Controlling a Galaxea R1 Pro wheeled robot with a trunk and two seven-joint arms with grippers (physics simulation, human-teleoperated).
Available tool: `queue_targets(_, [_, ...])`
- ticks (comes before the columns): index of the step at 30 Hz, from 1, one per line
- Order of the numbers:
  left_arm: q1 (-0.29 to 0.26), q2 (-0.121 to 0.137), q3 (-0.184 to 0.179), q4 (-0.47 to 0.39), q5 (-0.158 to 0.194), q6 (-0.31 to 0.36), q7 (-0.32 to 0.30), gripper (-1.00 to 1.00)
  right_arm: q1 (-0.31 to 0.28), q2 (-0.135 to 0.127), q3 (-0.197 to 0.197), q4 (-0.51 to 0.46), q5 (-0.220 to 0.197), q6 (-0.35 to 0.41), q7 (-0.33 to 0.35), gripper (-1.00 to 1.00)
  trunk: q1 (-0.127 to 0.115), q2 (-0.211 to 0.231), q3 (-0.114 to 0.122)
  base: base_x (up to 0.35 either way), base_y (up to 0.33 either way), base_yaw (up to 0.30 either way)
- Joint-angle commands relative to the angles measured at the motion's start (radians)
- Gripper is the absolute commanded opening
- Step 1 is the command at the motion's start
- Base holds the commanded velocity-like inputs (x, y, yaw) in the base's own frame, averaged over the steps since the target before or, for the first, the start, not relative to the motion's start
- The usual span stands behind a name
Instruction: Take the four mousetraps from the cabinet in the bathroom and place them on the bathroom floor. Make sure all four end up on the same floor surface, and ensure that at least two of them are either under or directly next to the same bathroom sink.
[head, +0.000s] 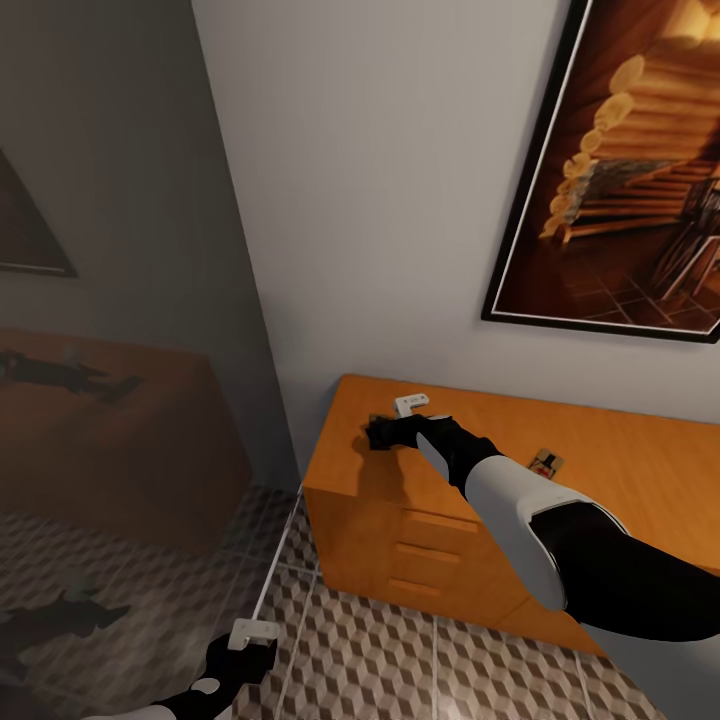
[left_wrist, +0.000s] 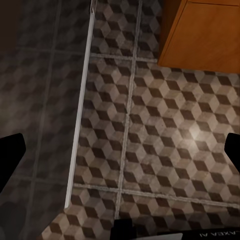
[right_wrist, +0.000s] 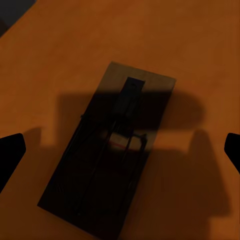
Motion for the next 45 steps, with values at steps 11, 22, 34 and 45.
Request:
queue_targets(11, [-0.002, -0.001, -0.009, 0.005, 0.009, -0.007, 0.001, 1.00, -0.001, 0.000, 0.005, -0.001, -0.005, 0.004, 0.006, 1.00, 0.001, -0.002, -0.017, 0.000, 0.000, 0.000])
queue_targets(22, [-0.002, -0.001, -0.009, 0.005, 0.009, -0.007, 0.001, 1.00, -0.001, 0.000, 0.005, -0.001, -0.005, 0.004, 0.008, 1.00, 0.001, -0.002, -0.034, 0.000, 0.000, 0.000])
queue_targets(34, [-0.002, -0.001, -0.009, 0.005, 0.009, -0.007, 0.000, 1.00, -0.001, 0.000, 0.005, -0.001, -0.005, 0.004, 0.009, 1.00, 0.001, -0.002, -0.053, 0.000, 0.000, 0.000])
queue_targets(45, [-0.002, -0.001, -0.009, 0.005, 0.009, -0.007, 0.001, 1.00, 0.000, 0.000, 0.005, -0.001, -0.005, 0.003, 0.009, 1.00, 0.001, -0.002, -0.056, 0.000, 0.000, 0.000])
